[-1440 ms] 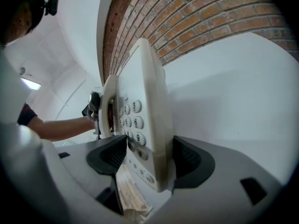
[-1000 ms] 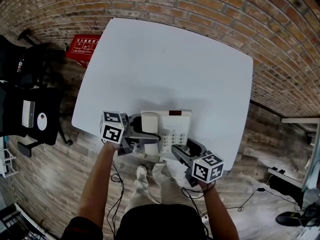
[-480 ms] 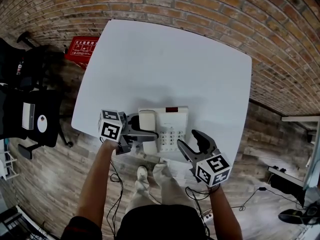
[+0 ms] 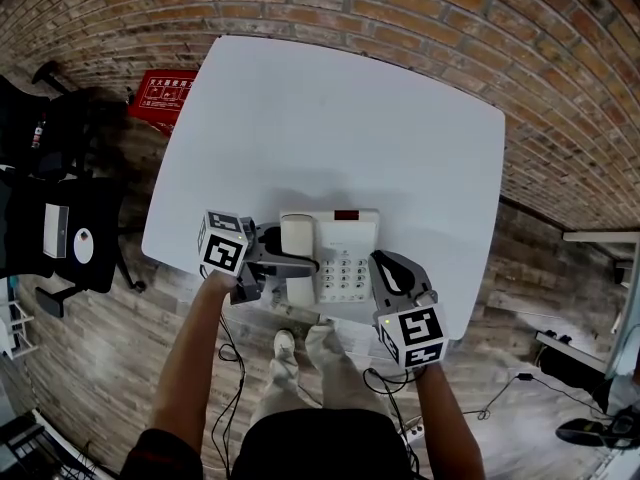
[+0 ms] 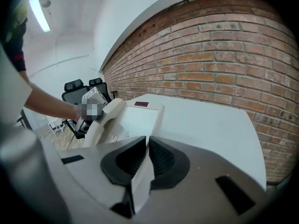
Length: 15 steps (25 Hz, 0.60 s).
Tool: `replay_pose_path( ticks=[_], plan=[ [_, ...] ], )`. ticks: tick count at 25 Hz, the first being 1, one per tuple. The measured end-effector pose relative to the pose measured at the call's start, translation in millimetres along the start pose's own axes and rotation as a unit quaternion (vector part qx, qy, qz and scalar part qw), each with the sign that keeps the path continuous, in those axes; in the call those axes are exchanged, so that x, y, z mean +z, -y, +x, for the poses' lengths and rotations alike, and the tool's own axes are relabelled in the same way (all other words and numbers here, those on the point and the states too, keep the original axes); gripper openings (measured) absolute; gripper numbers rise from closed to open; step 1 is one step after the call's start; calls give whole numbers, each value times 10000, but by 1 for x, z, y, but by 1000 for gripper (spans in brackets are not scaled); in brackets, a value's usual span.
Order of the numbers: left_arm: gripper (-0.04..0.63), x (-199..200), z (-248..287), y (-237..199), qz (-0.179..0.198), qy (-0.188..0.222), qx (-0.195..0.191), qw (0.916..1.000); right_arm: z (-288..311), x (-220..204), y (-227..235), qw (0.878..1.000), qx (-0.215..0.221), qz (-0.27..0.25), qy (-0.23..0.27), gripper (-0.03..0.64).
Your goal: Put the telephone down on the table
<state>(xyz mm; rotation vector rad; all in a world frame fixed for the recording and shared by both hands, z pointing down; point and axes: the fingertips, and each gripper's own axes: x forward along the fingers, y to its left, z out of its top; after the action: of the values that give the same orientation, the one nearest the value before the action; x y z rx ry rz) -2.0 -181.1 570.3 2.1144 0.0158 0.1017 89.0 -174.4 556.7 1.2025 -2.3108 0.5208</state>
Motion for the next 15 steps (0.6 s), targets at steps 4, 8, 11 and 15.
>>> replay_pose_path(
  ticks=[4,8,11,15],
  plan=[
    [442,0,0,-4,-140,-117,10,9998,3,-2,1,10000,-19,-22,7,31],
    [442,1,2,-7,-233,-233,27,9995,4,-3,3,10000,-63,-38,35,31],
    [443,2,4,-10,-356,-276,80,9990,6,-5,5,9999,-137,-63,29,31],
    [443,4,7,-13,-520,-377,168,9978,9,-8,9,9998,-209,56,48,31]
  ],
)
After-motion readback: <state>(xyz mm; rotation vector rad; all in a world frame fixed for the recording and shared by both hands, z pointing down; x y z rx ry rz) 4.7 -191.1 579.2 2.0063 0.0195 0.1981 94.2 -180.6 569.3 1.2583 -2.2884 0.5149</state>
